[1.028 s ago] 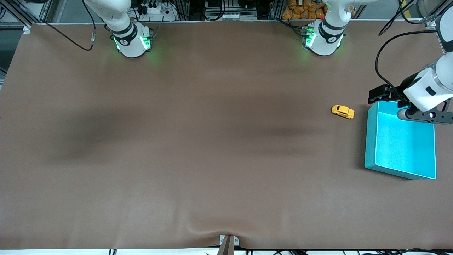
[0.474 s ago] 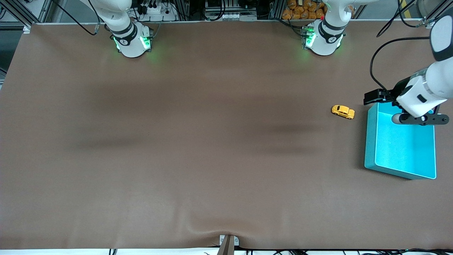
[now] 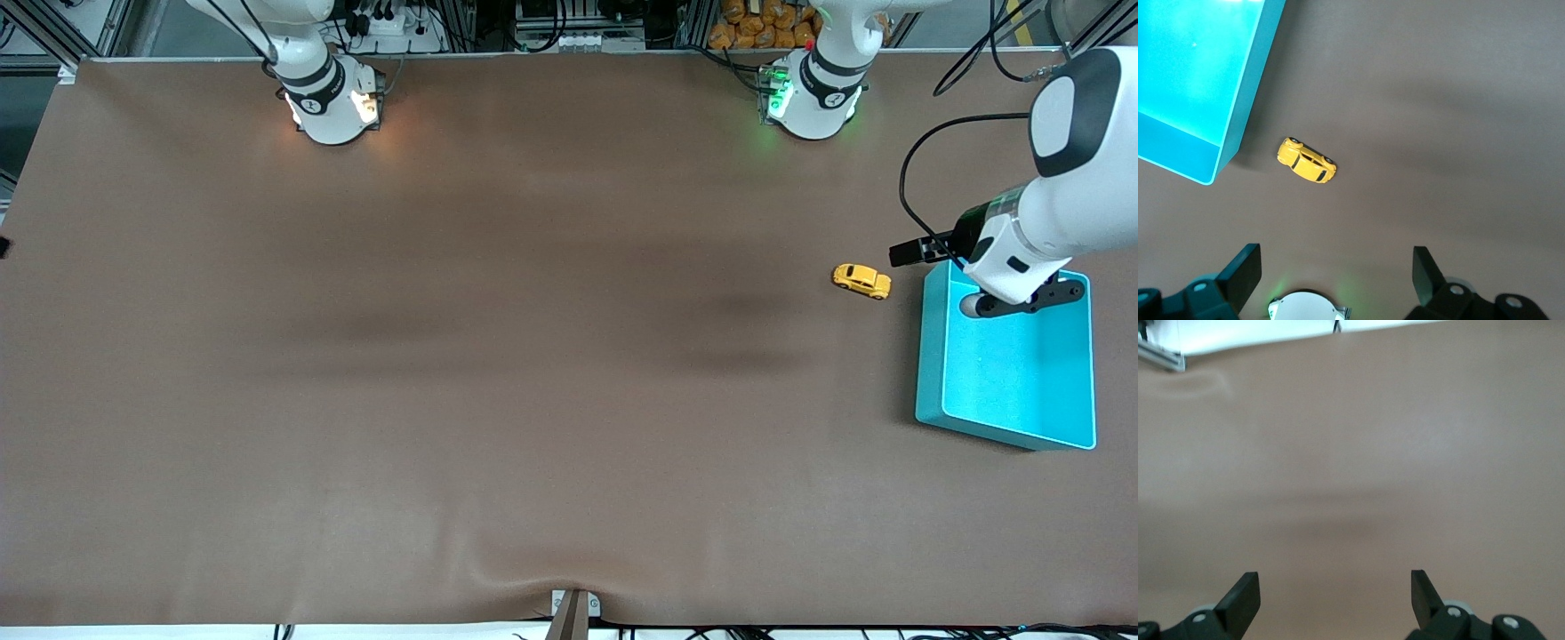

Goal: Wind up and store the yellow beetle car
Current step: 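Retract the right gripper while the left gripper moves toward the car, then lower the left gripper onto the yellow car and grasp it, then lift the car with the left gripper over the blue bin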

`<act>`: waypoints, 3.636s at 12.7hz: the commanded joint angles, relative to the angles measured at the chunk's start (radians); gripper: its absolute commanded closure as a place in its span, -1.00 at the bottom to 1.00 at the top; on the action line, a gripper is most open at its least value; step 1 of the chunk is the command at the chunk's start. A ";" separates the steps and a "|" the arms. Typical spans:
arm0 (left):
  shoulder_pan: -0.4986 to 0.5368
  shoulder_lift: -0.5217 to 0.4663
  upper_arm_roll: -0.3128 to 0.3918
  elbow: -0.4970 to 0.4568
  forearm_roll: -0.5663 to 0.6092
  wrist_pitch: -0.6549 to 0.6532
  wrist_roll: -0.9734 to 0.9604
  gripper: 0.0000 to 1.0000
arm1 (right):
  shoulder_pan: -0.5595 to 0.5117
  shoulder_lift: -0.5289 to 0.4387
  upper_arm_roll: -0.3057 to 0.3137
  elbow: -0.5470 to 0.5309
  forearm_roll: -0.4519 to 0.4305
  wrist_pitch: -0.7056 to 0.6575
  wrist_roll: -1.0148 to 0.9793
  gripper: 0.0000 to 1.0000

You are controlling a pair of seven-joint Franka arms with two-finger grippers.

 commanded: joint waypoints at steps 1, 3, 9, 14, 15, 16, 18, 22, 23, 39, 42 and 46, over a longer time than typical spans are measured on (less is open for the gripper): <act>0.039 -0.125 -0.005 -0.196 0.004 0.125 -0.017 -1.00 | 0.066 0.004 -0.005 -0.016 -0.045 -0.045 0.039 -1.00; 0.068 -0.141 -0.005 -0.264 -0.001 0.182 -0.020 -1.00 | 0.103 0.008 -0.007 -0.036 -0.076 -0.042 0.039 -1.00; 0.060 -0.082 -0.025 -0.395 0.001 0.355 -0.328 -1.00 | 0.113 -0.091 -0.008 -0.318 -0.102 0.065 0.040 -1.00; 0.117 -0.087 -0.025 -0.567 -0.001 0.493 -0.330 -1.00 | 0.114 -0.193 -0.008 -0.513 -0.125 0.210 0.034 -1.00; 0.122 -0.081 -0.025 -0.593 -0.001 0.544 -0.330 -1.00 | 0.116 -0.189 -0.012 -0.509 -0.125 0.210 0.034 -1.00; 0.134 -0.073 -0.025 -0.619 -0.001 0.593 -0.330 -1.00 | 0.114 -0.182 -0.012 -0.504 -0.126 0.215 0.031 -1.00; 0.142 -0.035 -0.025 -0.635 -0.001 0.661 -0.330 -1.00 | 0.114 -0.179 -0.010 -0.504 -0.125 0.216 0.030 -1.00; 0.180 0.074 -0.027 -0.638 -0.024 0.821 -0.331 -1.00 | 0.139 -0.150 -0.008 -0.506 -0.125 0.231 0.031 -1.00; 0.183 0.098 -0.027 -0.646 -0.076 0.870 -0.331 -1.00 | 0.140 -0.148 -0.007 -0.506 -0.123 0.235 0.031 -1.00; 0.179 0.194 -0.027 -0.644 -0.130 0.948 -0.330 1.00 | 0.168 -0.139 -0.007 -0.503 -0.122 0.242 0.029 -1.00; 0.185 0.142 -0.027 -0.599 -0.130 0.893 -0.325 1.00 | 0.169 -0.137 -0.007 -0.503 -0.122 0.242 0.029 -1.00; 0.183 0.111 -0.027 -0.395 -0.128 0.611 -0.328 1.00 | 0.186 -0.137 -0.007 -0.503 -0.122 0.242 0.040 -1.00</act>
